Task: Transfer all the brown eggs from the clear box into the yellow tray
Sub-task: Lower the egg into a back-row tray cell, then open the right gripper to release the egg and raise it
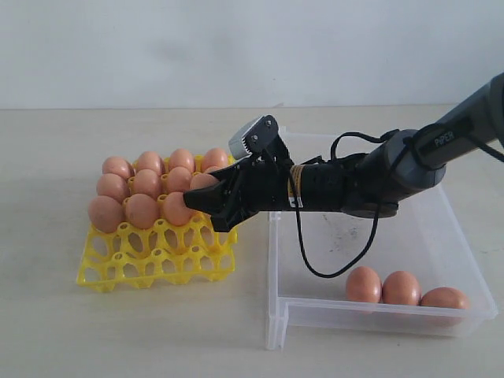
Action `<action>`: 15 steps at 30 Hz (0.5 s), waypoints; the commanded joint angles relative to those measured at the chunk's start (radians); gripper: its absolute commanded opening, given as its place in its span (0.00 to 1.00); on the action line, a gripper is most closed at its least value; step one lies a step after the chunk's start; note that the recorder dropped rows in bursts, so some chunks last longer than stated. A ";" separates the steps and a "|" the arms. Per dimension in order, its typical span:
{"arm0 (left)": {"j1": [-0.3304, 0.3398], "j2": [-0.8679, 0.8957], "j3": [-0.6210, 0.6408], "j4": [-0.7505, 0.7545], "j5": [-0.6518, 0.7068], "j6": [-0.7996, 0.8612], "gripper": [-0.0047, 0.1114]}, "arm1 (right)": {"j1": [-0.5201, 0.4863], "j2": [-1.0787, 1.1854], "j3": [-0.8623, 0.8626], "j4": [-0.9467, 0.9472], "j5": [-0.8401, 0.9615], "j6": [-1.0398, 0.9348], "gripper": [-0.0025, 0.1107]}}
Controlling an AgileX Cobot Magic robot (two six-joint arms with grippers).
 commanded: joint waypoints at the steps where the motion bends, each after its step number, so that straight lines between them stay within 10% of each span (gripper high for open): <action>1: 0.002 -0.003 0.004 -0.005 -0.014 0.000 0.07 | -0.006 -0.004 -0.003 0.007 0.004 -0.006 0.02; 15: 0.002 -0.003 0.004 -0.005 -0.014 0.000 0.07 | -0.006 -0.004 -0.003 0.005 0.011 0.007 0.50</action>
